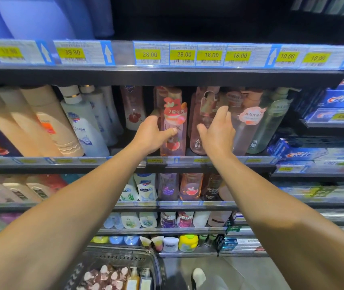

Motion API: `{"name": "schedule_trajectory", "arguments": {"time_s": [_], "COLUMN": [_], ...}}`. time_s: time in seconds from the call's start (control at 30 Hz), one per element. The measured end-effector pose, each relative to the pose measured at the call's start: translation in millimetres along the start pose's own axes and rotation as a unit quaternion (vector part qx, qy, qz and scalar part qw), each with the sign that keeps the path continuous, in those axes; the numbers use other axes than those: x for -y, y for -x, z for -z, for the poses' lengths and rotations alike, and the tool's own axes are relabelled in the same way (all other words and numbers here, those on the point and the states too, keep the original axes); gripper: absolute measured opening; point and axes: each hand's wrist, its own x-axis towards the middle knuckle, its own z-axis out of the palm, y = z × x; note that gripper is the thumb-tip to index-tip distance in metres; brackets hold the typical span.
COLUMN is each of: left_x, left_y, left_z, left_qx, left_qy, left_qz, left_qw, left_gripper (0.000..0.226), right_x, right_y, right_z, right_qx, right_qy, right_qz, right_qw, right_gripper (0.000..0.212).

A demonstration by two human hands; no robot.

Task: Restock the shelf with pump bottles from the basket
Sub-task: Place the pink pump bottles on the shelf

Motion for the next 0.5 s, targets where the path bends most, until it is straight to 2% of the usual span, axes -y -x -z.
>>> {"name": "schedule_trajectory", "arguments": {"time_s": [0.13, 0.3, 0.4, 0.5], "left_x": [-1, -3, -6, -6], "left_y": [1, 4, 7, 7], "left_z": [0, 0, -1, -3], "left_qx": [0.007, 0.007, -0.008, -0.016], "left_qy": [0.008, 0.021, 0.016, 0.023], "left_qz": [0.007, 0.01, 0.009, 0.005], "left_qw": [1.0, 1.0, 1.0, 1.0], "left_gripper": [0.031, 0.033, 0.027, 0.033], "right_x": [0, -1, -2, -7], "right_y": [-5, -3, 4, 12], "right_z": [-1, -2, -5, -7], "right_qx": [0.02, 0.022, -0.003, -0.006], "right_qy": [0.004, 0.007, -0.026, -0.05], "right_qz": [-0.017, -0.007, 0.013, 0.035], "right_qw": [1.0, 1.0, 1.0, 0.998], "right_gripper": [0.035, 0.037, 0.05, 0.071]}}
